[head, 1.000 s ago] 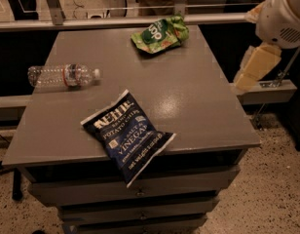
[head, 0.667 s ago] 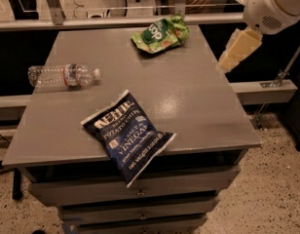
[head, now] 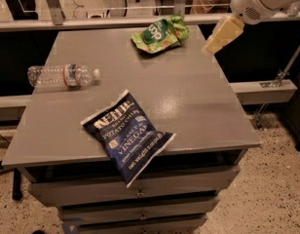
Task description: Move green rice chip bag near blue chip bag
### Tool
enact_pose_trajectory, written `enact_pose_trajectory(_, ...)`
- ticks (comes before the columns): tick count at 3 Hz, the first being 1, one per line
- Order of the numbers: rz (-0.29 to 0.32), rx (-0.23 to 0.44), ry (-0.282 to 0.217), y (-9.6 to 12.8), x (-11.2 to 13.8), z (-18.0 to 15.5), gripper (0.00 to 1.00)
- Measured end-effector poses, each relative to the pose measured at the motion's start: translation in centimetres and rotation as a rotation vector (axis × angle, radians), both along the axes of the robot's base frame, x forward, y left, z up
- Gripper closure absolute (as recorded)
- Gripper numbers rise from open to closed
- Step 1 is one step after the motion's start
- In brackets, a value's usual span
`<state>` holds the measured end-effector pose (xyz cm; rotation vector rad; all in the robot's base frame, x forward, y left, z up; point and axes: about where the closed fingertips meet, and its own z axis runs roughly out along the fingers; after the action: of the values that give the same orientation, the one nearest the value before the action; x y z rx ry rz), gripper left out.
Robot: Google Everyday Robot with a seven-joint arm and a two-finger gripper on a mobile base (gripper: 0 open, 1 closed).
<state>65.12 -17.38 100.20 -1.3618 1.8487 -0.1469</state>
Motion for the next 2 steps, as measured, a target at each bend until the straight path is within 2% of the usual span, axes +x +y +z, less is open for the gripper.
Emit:
enact_pose_trajectory(1, -0.070, 0.092, 0.007, 0.0, 0.8, -1.5, 0.00)
enact_pose_trajectory(2, -0.229, 0.328, 0.109, -0.3, 2.4, -9.1, 0.00)
